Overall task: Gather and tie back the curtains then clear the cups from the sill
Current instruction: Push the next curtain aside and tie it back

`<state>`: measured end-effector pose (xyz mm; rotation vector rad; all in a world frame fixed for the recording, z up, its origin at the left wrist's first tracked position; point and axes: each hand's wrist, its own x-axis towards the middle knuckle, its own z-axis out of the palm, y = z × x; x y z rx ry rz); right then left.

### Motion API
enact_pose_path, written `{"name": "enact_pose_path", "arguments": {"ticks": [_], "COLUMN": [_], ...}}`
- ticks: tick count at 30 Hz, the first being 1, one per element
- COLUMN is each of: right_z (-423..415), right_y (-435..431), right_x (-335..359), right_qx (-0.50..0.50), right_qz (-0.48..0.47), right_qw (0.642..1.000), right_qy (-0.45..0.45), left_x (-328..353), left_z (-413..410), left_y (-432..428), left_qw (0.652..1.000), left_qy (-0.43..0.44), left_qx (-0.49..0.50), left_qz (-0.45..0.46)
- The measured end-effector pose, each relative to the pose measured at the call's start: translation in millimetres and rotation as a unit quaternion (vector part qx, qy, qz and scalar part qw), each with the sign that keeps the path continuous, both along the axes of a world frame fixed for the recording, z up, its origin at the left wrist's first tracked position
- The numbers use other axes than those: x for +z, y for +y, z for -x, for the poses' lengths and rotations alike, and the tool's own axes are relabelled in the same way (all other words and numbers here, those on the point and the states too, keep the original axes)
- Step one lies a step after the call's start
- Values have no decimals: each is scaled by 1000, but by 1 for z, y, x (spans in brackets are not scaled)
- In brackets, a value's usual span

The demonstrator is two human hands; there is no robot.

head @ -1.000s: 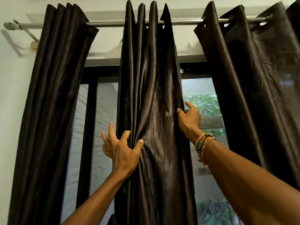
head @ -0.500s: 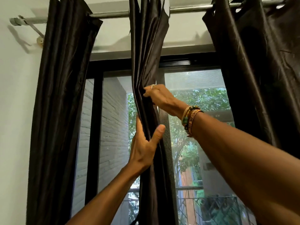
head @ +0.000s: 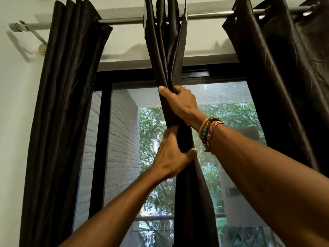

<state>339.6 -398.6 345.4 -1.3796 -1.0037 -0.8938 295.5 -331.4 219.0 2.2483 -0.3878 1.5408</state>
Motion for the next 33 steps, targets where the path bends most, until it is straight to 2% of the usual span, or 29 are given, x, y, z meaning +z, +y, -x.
{"name": "enact_pose_path", "arguments": {"ticks": [3, 7, 12, 16, 19, 24, 28, 30, 33], "right_z": [-1, -13, -22, -84, -57, -60, -78, -66, -43], "right_y": [-15, -19, -18, 4, -6, -4, 7, 12, 5], "right_x": [15, 43, 66, 114, 94, 94, 107, 109, 119], "right_qx": [110, 277, 301, 327, 313, 180, 90, 84, 158], "right_qz": [-65, -86, -85, -48, -62, -53, -57, -23, 30], "right_qw": [992, 957, 950, 944, 947, 981, 993, 994, 981], "right_qy": [10, 4, -16, 7, 18, -57, -51, -61, -106], "left_x": [37, 96, 156, 188, 196, 209, 213, 214, 216], "left_z": [0, 1, -5, -16, -14, -33, -36, -36, -29], "left_y": [5, 12, 14, 27, 28, 46, 49, 42, 33], "left_qw": [978, 970, 949, 946, 942, 974, 985, 991, 990], "left_qy": [-6, -35, -44, -9, -32, -78, -65, -53, -67], "left_qx": [-162, -202, -274, -280, -281, -115, -76, -64, -90], "left_qz": [131, 127, 151, 162, 184, 181, 141, 103, 88]}}
